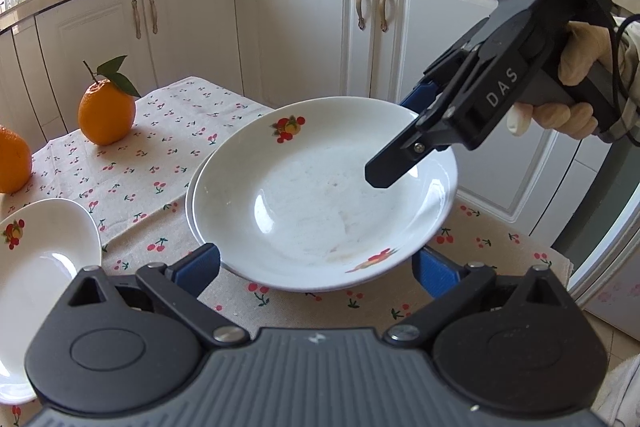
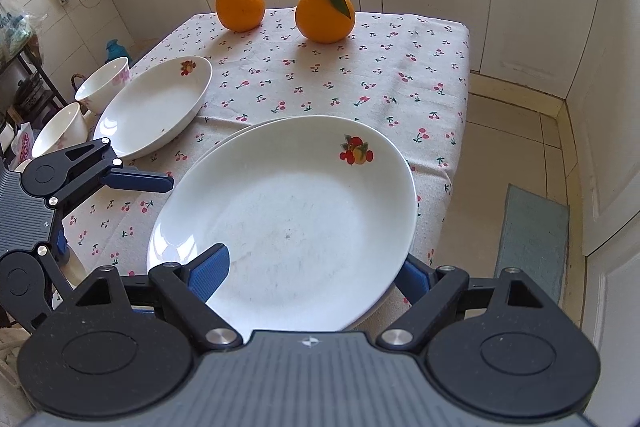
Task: Organize plates and bowls
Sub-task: 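Lower the held plate onto the other plate and open the right gripper, then move the right gripper toward the next white flower plate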
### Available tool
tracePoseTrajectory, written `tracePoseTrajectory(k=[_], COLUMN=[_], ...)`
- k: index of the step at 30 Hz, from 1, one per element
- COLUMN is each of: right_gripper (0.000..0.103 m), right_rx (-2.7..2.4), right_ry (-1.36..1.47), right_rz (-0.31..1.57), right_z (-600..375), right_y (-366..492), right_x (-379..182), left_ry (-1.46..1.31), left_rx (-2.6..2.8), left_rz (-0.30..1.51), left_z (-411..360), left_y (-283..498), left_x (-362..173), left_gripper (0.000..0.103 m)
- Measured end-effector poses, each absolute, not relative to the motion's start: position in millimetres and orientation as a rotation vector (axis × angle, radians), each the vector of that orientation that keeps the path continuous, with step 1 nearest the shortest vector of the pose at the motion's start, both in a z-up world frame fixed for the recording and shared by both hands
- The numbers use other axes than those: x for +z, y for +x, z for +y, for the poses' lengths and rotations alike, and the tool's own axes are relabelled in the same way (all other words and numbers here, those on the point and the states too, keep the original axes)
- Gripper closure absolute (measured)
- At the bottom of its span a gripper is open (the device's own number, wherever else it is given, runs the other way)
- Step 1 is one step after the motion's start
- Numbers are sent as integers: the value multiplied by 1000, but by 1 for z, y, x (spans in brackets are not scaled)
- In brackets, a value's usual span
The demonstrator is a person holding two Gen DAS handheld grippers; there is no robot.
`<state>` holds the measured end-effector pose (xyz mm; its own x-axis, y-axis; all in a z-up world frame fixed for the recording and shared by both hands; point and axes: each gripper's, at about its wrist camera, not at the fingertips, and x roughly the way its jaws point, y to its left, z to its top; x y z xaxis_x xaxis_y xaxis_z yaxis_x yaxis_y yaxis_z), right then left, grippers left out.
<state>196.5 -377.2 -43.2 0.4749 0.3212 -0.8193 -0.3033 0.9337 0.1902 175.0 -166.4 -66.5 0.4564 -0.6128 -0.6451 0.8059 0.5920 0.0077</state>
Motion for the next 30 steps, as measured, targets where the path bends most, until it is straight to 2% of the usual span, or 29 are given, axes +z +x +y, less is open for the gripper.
tracePoseTrajectory(k=[11,14,18,30], right_gripper=[12,8,0,0], right_rx=[327,323,316,256], right_ry=[-12,-35,-71,-117], right_rz=[1042,1029,989,852], right_z=[-375,-370,-358,-289], right_y=[192,187,176,145], right_x=[-47,-44,-37,-40], left_ry=[308,302,300,255], left_rx=[-906,-898,-857,-520], left_rz=[619,612,596,593], left_z=[-157,-153,-144,-85], left_y=[163,160,155,152], left_x=[-61,-59,-57,-61], left_gripper=[1,1,1,1])
